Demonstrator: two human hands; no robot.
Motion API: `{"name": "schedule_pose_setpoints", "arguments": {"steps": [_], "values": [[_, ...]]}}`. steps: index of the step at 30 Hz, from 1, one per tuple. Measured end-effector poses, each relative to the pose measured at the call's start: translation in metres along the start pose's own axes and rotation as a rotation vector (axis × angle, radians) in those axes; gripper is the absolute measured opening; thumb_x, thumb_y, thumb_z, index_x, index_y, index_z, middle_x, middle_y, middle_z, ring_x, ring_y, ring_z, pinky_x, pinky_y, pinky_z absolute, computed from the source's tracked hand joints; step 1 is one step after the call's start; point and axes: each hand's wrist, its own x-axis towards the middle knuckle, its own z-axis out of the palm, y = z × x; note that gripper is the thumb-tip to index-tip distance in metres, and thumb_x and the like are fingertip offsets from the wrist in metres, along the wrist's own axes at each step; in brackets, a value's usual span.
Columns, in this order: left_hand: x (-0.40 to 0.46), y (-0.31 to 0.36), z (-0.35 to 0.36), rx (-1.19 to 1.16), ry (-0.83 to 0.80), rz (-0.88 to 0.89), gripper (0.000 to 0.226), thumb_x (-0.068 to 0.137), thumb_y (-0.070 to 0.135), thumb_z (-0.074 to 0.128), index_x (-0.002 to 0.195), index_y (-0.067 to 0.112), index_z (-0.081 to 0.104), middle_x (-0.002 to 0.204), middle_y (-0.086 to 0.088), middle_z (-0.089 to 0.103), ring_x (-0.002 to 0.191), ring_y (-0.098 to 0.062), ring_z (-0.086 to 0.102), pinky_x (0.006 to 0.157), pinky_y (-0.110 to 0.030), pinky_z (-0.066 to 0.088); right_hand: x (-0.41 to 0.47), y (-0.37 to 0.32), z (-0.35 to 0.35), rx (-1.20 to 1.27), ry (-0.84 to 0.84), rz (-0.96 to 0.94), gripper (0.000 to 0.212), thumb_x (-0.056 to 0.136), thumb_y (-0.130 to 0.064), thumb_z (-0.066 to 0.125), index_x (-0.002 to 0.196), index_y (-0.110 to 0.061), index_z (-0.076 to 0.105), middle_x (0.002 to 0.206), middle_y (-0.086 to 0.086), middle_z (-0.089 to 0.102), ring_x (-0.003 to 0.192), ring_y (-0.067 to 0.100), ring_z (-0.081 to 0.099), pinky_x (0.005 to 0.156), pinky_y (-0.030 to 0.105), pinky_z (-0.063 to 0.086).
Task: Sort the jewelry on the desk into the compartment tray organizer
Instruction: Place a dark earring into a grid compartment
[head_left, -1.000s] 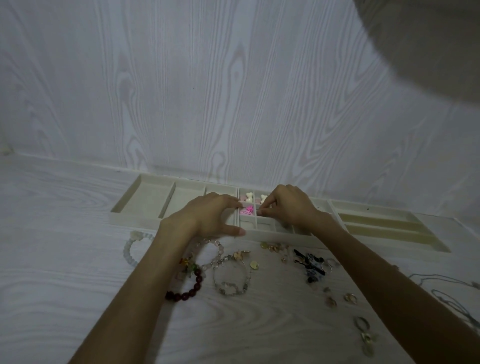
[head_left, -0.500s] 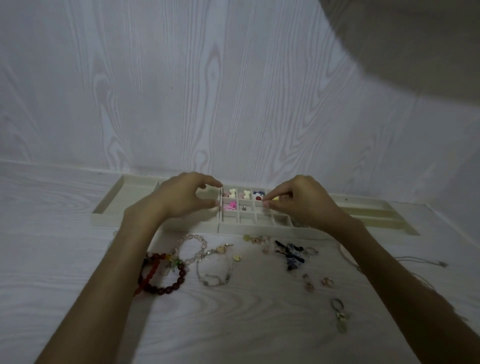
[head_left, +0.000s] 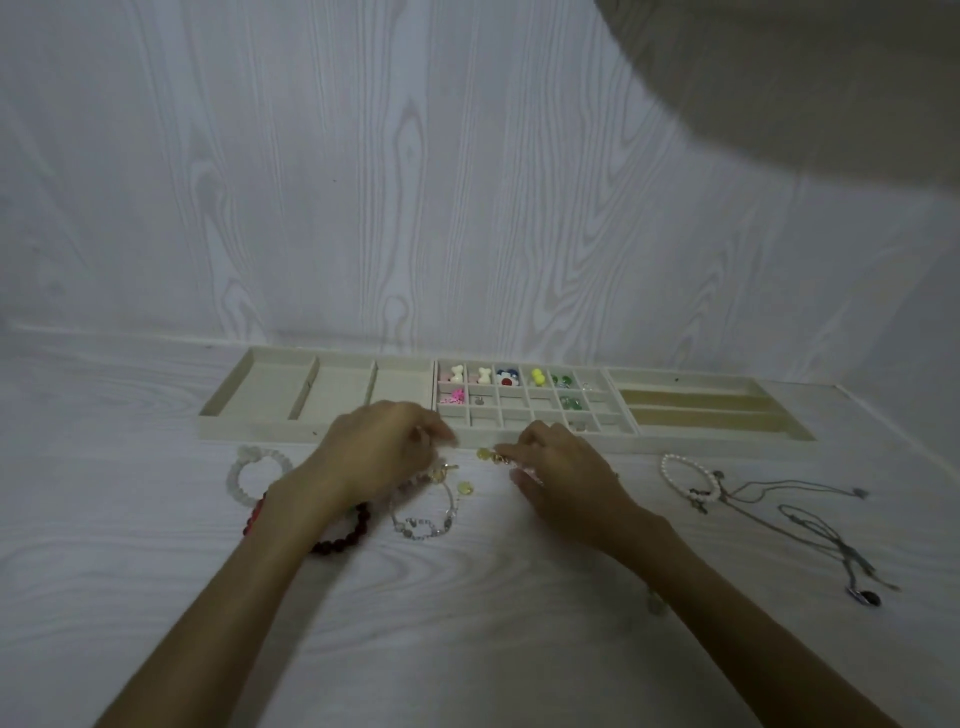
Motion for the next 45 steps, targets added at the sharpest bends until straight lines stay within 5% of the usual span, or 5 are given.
{"name": "schedule_pose_setpoints", "arguments": {"steps": [8,26,29,34,45], "values": [[-0.001,-0.009,0.032,-0.074,0.063,-0.073,0.019,0.090,0.036,0.057,0.105,0.041,0.068,0.105,0.017,0.068,0.093,-0.004,0.059,0.077,-0.025,0.046,-0.005,-0.001,-0.007,0.125,0.032,0.063,0.024,0.087,-0.039,0.062,0.108,-0.032,0.070,0.099,-0.004,0.063,0.089,0.011,0.049,0.066,0.022,0.023],[-0.016,-0.012,0.027,-0.176,0.089,-0.012,0.023,0.085,0.027,0.061,0.103,0.039,0.069,0.096,0.023,0.068,0.089,0.006,0.058,0.074,-0.018,0.046,0.005,-0.046,-0.002,0.142,0.038,0.040,0.019,0.088,-0.036,0.061,0.100,-0.027,0.073,0.094,-0.007,0.068,0.084,0.005,0.050,0.079,0.020,0.033],[-0.016,-0.012,0.025,-0.281,0.112,0.002,0.031,0.082,0.023,0.064,0.110,0.037,0.066,0.106,0.025,0.066,0.099,0.006,0.057,0.086,-0.025,0.048,0.005,-0.042,-0.012,0.608,0.019,0.226,0.016,0.087,-0.026,0.064,0.094,-0.017,0.075,0.088,-0.004,0.071,0.068,-0.005,0.055,0.063,0.005,0.037],[-0.012,0.002,0.019,-0.810,0.109,0.008,0.019,0.086,0.022,0.067,0.102,0.031,0.070,0.090,0.012,0.074,0.084,-0.004,0.067,0.071,-0.013,0.050,0.009,-0.038,-0.030,1.722,-0.345,0.615,0.020,0.082,-0.026,0.066,0.095,-0.011,0.070,0.083,-0.004,0.069,0.067,0.004,0.058,0.060,0.014,0.046],[-0.014,0.001,0.019,-0.966,0.193,0.072,0.015,0.083,0.019,0.071,0.096,0.026,0.074,0.090,0.003,0.075,0.089,-0.010,0.070,0.082,-0.021,0.055,0.013,-0.054,-0.020,1.859,-0.358,0.753,0.013,0.084,-0.025,0.067,0.093,-0.016,0.069,0.075,-0.004,0.062,0.058,0.005,0.052,0.051,0.015,0.042]]}}
